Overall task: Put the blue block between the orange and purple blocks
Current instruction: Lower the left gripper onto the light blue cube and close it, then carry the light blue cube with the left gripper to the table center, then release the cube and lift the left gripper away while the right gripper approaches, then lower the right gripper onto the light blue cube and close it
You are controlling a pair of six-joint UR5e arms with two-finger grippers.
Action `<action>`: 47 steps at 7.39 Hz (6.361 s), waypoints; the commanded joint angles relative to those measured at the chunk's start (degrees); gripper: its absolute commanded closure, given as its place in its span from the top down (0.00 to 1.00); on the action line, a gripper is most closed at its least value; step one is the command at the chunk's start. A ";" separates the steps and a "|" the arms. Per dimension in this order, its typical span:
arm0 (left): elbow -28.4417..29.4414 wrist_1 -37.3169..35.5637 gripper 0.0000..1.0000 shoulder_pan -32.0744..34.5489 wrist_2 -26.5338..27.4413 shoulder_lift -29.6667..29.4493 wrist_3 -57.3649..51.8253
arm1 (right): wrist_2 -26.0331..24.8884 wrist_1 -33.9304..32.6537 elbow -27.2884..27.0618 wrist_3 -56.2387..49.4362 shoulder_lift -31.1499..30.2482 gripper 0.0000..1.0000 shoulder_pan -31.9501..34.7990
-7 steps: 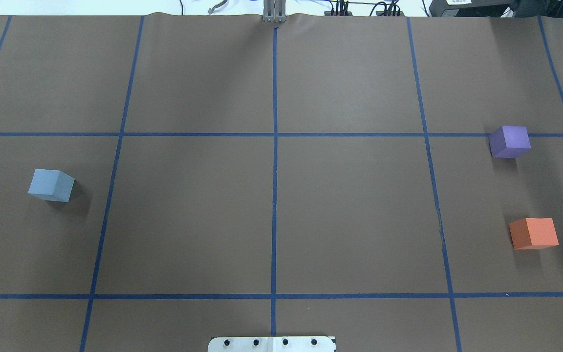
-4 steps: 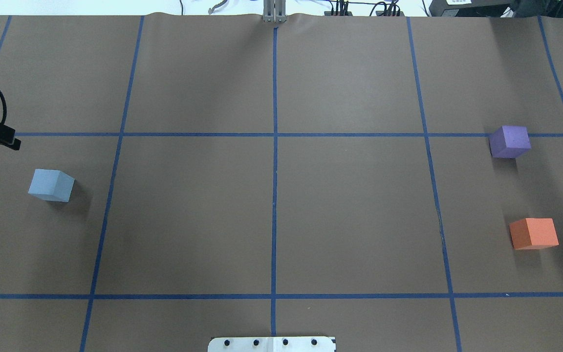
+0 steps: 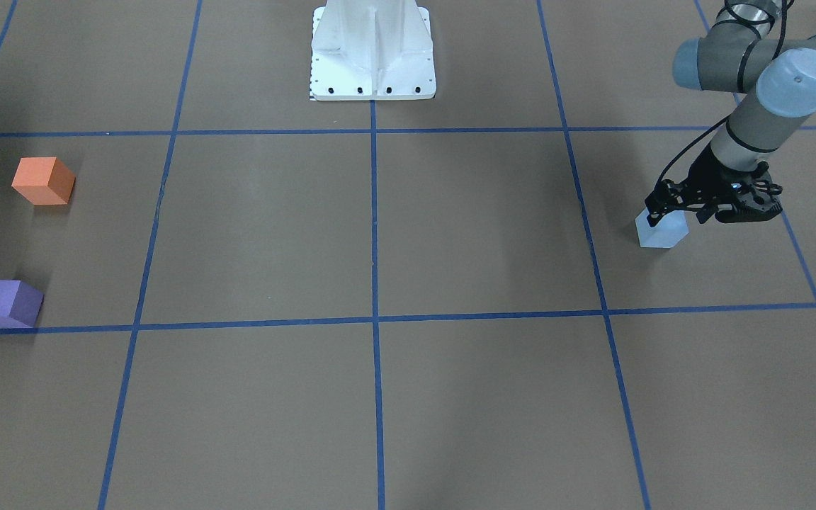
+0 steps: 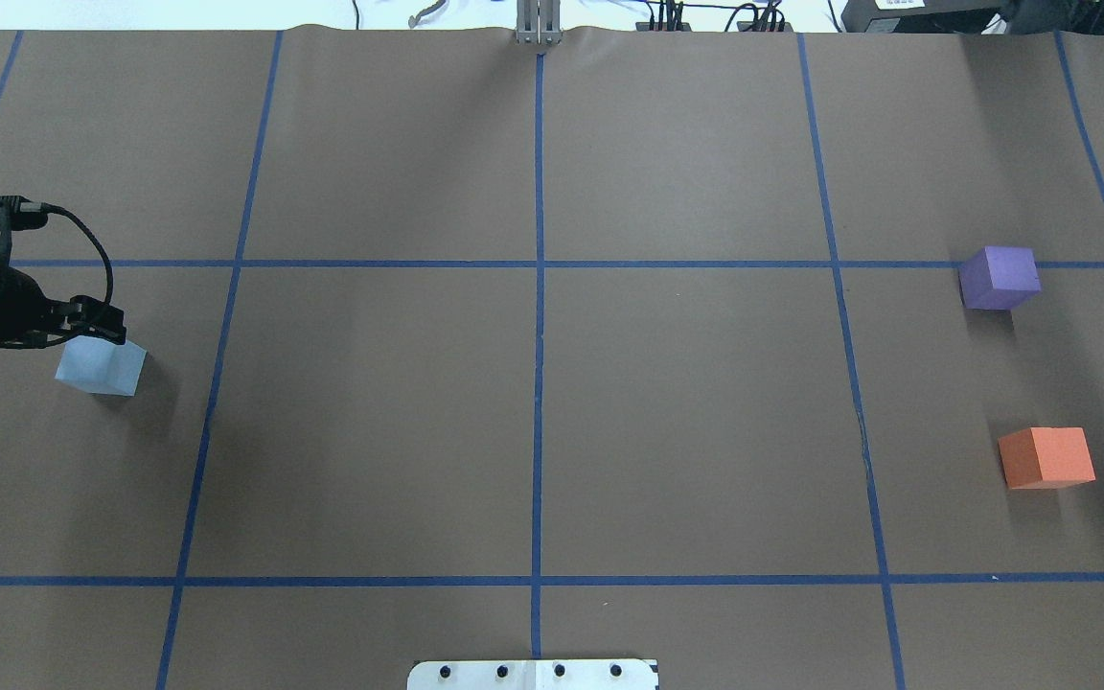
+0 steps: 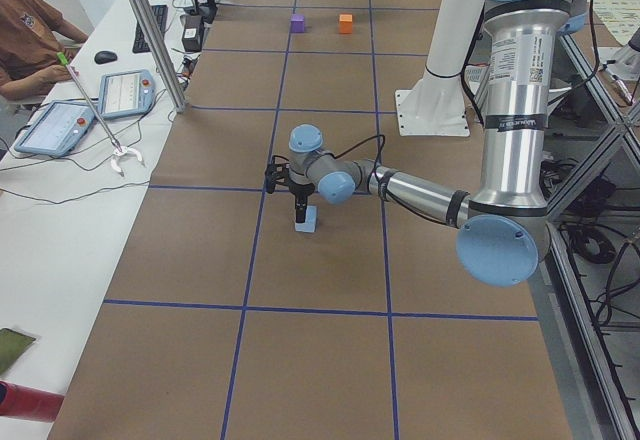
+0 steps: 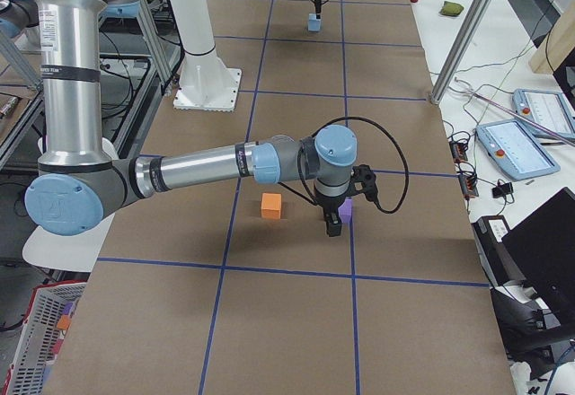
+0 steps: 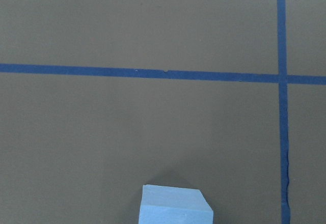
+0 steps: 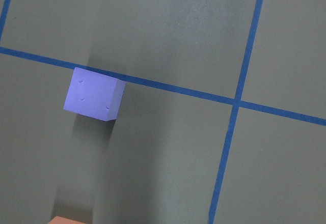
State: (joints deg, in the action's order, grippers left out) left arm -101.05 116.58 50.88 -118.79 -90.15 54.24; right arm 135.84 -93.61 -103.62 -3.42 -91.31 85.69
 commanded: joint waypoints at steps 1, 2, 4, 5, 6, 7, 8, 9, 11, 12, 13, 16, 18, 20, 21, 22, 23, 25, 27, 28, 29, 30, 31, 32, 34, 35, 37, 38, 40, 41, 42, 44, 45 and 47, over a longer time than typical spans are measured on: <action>1.02 0.23 1.00 -0.95 0.41 0.24 -0.01 | 0.04 0.01 -0.09 -0.09 0.34 1.00 0.00; 1.72 0.22 1.00 -2.00 0.41 0.24 -0.10 | -0.05 0.01 -0.09 -0.09 0.43 1.00 0.00; 2.96 0.05 1.00 -4.90 0.41 0.24 -0.01 | 0.30 -0.08 -0.09 -0.01 0.43 1.00 -0.09; 2.70 0.05 0.62 -5.00 0.32 0.24 -0.01 | 0.39 -0.08 -0.09 0.00 0.43 1.00 0.00; 2.26 -0.13 0.01 -4.82 0.14 0.50 -0.10 | 0.30 -0.08 -0.18 0.00 0.52 1.00 -0.09; -0.18 -0.30 0.00 -4.39 -0.73 1.98 -0.10 | 0.39 -0.34 -0.61 0.00 0.86 1.00 -0.17; -2.81 -3.00 0.00 -4.04 -1.26 1.91 -0.10 | 0.48 -0.43 -0.88 0.00 0.87 1.00 -0.26; -6.49 -8.42 0.00 -4.12 -1.70 0.95 -0.01 | 0.39 -0.17 -0.71 0.43 0.00 1.00 -0.26; -12.31 -21.94 0.00 -4.12 -1.70 -8.84 0.95 | 0.30 -0.08 -0.71 0.44 -1.07 1.00 -0.26; -11.63 -31.50 0.00 -4.47 -1.70 -18.56 1.74 | 0.39 -0.08 -0.62 0.26 -1.15 1.00 -0.26; -10.06 -37.68 0.00 -4.73 -1.70 -26.84 1.83 | 0.39 -0.08 -0.62 0.43 -1.15 1.00 -0.26; 4.66 -37.93 0.00 -11.13 -1.27 -44.17 5.86 | 0.56 -0.17 -0.35 0.52 -0.80 1.00 -0.88; 16.09 -34.26 0.00 -16.05 -0.30 -52.30 9.13 | 1.97 0.01 -0.53 3.58 -0.19 1.00 -0.96; 22.62 -24.53 0.00 -19.05 2.51 -52.50 15.69 | 2.15 0.01 -0.70 4.48 0.08 1.00 -1.23; 24.48 -21.60 0.00 -19.50 2.52 -52.50 15.90 | 2.23 0.01 -0.79 4.56 0.08 1.00 -1.23; 24.67 -21.49 0.00 -19.85 2.52 -52.50 15.81 | 2.76 0.01 -0.88 4.65 0.08 1.00 -1.23; 25.11 -21.40 0.33 -20.20 2.52 -52.67 15.72 | 3.20 0.01 -0.88 5.44 0.25 1.00 -1.23; 26.68 -17.20 1.00 -22.39 6.44 -52.67 15.81 | 3.55 -0.08 -1.06 5.44 1.47 1.00 -1.23; 26.26 -17.00 1.00 -22.49 6.47 -52.67 15.90 | 3.38 -0.51 -2.01 5.53 2.62 1.00 -1.14; 24.43 -17.44 1.00 -21.53 6.04 -52.67 15.99 | 3.38 -0.69 -2.63 7.79 4.02 1.00 -1.23; 20.93 -18.49 1.00 -18.39 2.64 -52.59 15.99 | 3.46 -0.95 -4.21 12.60 5.69 1.00 -2.01; 17.41 -23.89 1.00 -12.35 -4.97 -52.33 15.55 | 3.55 -0.96 -7.09 18.48 6.83 1.00 -4.72; 13.29 -28.64 1.00 -7.07 -9.48 -51.45 15.11 | 3.38 -1.22 -10.34 28.11 9.28 1.00 -9.18; 8.72 -29.39 1.00 -3.98 -10.31 -47.18 14.32 | 2.94 -3.48 -12.98 37.78 14.44 1.00 -14.62; 4.55 -29.92 1.00 0.68 -10.32 -37.16 4.87 | -1.50 -18.54 -15.29 51.17 31.88 1.00 -24.64; 2.28 -29.92 1.00 2.98 -10.32 -32.07 0.21 | -8.33 -22.54 -14.69 59.07 39.46 1.00 -32.96; -2.29 -29.92 1.00 7.99 -11.01 -22.58 -8.93 | -20.74 -22.40 -6.22 68.77 49.77 1.00 -47.40; -5.10 -29.92 1.00 9.84 -11.11 -18.00 -11.93 | -24.27 -22.14 -0.24 69.51 53.13 1.00 -51.11; -8.46 -30.01 1.00 13.97 -11.11 -11.48 -19.04 | -27.99 -9.73 7.24 69.78 51.50 1.00 -55.10; -8.12 -30.01 1.00 15.81 -11.11 -10.32 -22.65 | -28.00 -5.05 11.47 69.78 51.49 1.00 -55.45; -7.68 -30.01 1.00 17.05 -11.11 -10.05 -24.60 | -28.00 -2.13 14.73 69.69 51.49 1.00 -56.15; -7.41 -30.01 1.00 17.68 -10.67 -10.05 -25.67 | -28.61 2.45 19.22 68.47 51.49 1.00 -56.34; -7.50 -30.01 1.00 17.85 -10.67 -10.05 -25.67 | -29.05 4.47 21.51 68.03 51.23 1.00 -56.42; -7.32 -29.92 1.00 17.85 -10.41 -10.05 -25.67 | -29.40 5.45 23.63 67.93 51.32 1.00 -56.95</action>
State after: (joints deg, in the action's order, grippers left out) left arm -108.43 86.59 68.68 -129.38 -100.20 28.60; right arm 106.79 -89.15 -81.46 64.63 -40.02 29.09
